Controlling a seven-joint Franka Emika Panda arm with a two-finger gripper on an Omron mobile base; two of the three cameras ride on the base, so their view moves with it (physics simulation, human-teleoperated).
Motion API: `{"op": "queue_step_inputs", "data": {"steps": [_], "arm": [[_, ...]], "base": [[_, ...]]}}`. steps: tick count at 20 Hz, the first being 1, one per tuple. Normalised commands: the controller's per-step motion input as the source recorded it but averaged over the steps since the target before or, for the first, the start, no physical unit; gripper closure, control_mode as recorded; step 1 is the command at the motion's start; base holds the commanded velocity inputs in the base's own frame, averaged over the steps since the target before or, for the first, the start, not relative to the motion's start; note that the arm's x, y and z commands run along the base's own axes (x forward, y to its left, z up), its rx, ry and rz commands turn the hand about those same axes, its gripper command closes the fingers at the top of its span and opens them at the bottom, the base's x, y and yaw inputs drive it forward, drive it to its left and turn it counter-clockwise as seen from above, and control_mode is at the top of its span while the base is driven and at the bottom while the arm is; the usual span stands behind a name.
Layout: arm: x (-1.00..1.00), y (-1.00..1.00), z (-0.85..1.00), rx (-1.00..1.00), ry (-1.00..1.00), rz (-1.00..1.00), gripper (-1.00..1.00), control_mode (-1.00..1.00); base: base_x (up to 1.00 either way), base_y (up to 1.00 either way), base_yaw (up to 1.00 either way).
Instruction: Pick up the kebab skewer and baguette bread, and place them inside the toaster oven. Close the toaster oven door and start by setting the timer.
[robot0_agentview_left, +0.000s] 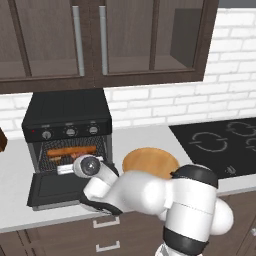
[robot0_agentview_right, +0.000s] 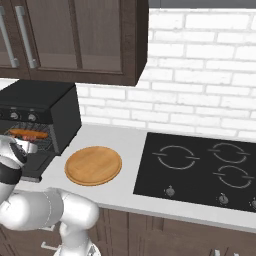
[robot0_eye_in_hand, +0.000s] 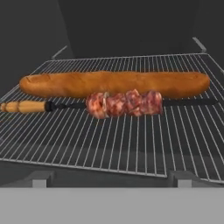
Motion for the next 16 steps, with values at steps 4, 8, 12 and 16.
{"op": "queue_step_inputs", "data": {"steps": [4,8,12,16], "arm": [[0.34,0.00,0.00,0.08,-0.12,0.00,-1.00,-1.00],[0.31,0.00,0.00,0.06,-0.13,0.00,-1.00,-1.00],[0.31,0.00,0.02,0.06,-0.12,0.00,-1.00,-1.00],[0.26,0.00,0.02,0.04,-0.04,0.00,-1.00,-1.00]], "base": [[0.00,0.00,0.00],[0.00,0.00,0.00],[0.00,0.00,0.00],[0.00,0.00,0.00]]}}
